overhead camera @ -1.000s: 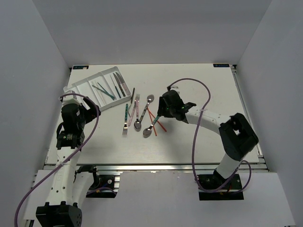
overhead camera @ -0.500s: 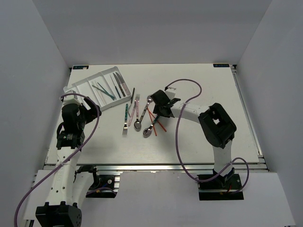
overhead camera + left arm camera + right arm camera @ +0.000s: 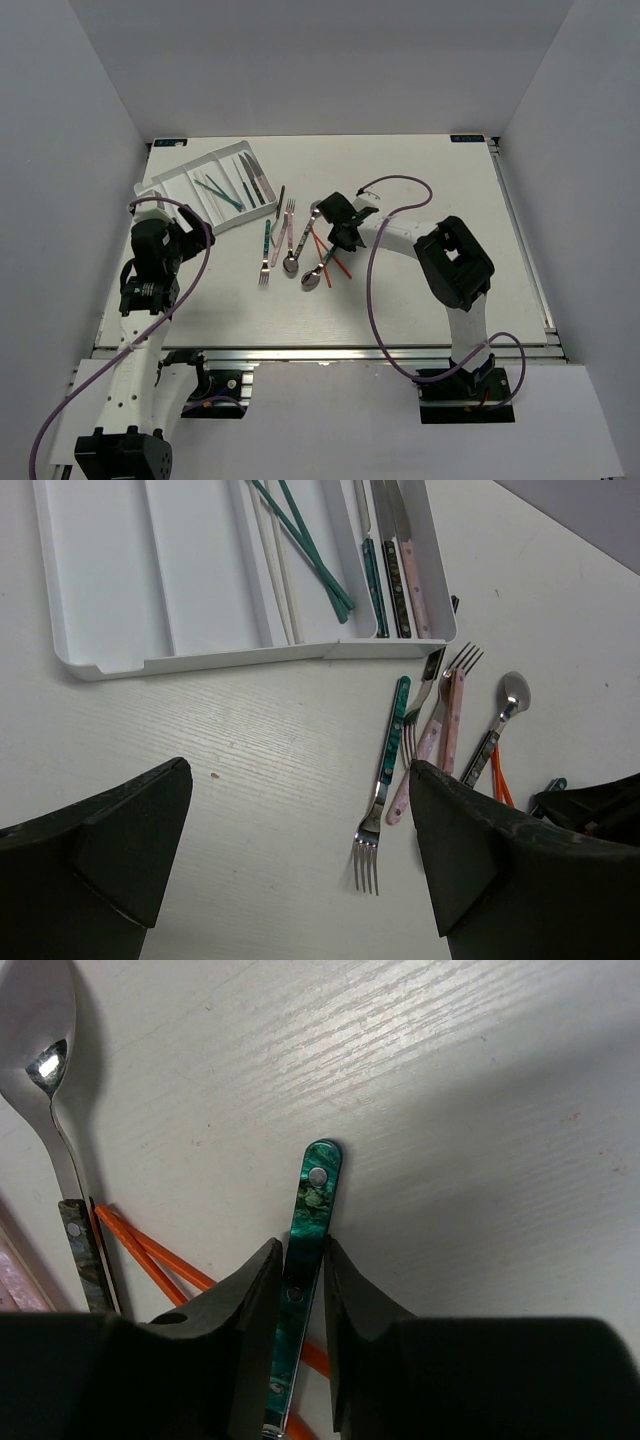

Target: Sort the eating utensils into containers

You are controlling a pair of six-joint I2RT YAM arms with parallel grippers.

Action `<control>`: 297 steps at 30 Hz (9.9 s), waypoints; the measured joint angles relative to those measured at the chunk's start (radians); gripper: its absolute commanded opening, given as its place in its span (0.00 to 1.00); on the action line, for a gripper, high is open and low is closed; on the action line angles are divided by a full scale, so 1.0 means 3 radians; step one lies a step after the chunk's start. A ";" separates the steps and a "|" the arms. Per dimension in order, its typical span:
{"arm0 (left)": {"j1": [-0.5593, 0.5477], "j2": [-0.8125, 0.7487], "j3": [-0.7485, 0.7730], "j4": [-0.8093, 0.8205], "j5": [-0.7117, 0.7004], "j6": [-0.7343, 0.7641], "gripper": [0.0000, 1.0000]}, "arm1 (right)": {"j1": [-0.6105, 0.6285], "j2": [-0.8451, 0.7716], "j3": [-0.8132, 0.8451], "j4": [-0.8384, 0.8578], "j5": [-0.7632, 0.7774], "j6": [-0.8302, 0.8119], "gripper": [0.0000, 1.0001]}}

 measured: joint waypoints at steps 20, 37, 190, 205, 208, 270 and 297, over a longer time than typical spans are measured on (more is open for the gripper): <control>-0.0019 0.0005 -0.0013 0.0182 0.0595 -0.0038 0.98 | -0.0003 -0.0341 -0.0154 0.0000 -0.0188 0.0317 0.00; -0.1246 0.0774 -0.0024 0.1629 0.1654 -0.1026 0.96 | 0.0459 -0.1843 -0.1186 0.1670 -0.0961 -0.1161 0.00; 0.0258 0.0425 0.0240 0.0000 0.0153 -0.0005 0.98 | 0.0111 0.1342 0.2141 -0.0521 0.0239 -0.0542 0.01; 0.0212 0.0403 0.0239 0.0193 0.0596 -0.0015 0.98 | 0.0070 0.0876 0.1591 -0.0108 0.0098 -0.0587 0.00; 0.0103 0.0464 0.0226 0.0367 0.0992 -0.0041 0.98 | 0.0069 0.0483 0.1272 0.0086 0.0034 -0.0687 0.00; 0.0469 0.3952 0.2721 -0.0473 0.0108 -0.0184 0.00 | -0.1052 -0.2731 -0.1643 0.1288 -0.1764 -0.1574 0.89; 0.0468 0.4011 0.2593 -0.0704 0.0106 -0.0036 0.50 | -0.1109 -0.2764 -0.1742 0.1316 -0.2047 -0.1598 0.89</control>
